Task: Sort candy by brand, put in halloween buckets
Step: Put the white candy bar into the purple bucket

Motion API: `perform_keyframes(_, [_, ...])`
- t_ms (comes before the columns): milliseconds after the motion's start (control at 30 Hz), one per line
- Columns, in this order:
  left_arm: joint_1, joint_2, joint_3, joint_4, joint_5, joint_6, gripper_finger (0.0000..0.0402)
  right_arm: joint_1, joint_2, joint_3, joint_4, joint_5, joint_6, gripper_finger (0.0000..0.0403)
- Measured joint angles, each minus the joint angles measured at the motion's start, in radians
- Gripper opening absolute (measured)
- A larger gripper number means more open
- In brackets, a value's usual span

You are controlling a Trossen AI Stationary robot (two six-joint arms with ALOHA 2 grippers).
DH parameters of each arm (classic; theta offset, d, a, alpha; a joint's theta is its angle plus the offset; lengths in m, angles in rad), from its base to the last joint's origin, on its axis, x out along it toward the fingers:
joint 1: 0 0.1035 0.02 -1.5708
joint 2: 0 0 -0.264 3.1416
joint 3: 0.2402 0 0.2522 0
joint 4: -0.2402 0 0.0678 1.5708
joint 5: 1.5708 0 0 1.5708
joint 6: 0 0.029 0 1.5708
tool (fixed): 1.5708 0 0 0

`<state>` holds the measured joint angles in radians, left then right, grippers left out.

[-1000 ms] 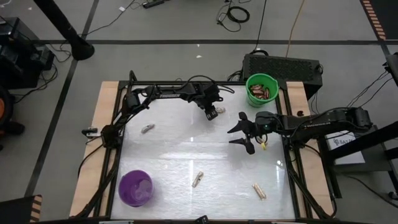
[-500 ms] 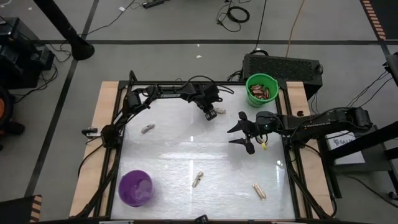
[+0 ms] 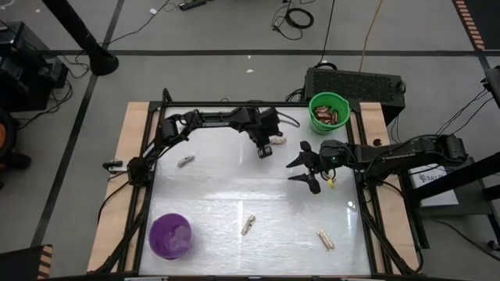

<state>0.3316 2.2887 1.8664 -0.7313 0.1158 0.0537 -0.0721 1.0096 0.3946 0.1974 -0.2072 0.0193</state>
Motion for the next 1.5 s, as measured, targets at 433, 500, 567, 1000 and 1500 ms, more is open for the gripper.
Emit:
perform_keyframes(433, [-0.077, 0.0, 0.037, 0.054, -0.318, 0.118, 0.0068, 0.0, 0.0, 0.0, -0.015, 0.0, 0.048, 0.021])
perform_keyframes(500, [-0.066, -0.001, 0.052, 0.045, -0.286, 0.12, 0.0105, 0.0, 0.0, 0.0, -0.015, 0.0, 0.048, 0.021])
perform_keyframes(567, [-0.047, -0.001, 0.052, 0.042, -0.267, 0.125, 0.0145, 0.0, 0.0, 0.0, -0.015, 0.0, 0.044, 0.021])
perform_keyframes(1000, [0.025, 0.0, 0.051, 0.048, -0.132, 0.015, 0.025, 0.0, 0.0, 0.0, -0.013, 0.0, -0.065, 0.021])
perform_keyframes(1500, [-0.034, -0.068, 0.136, -0.298, -0.356, 0.131, 0.0251, -0.091, 0.089, -0.025, 0.044, 0.54, -0.072, 0.021])
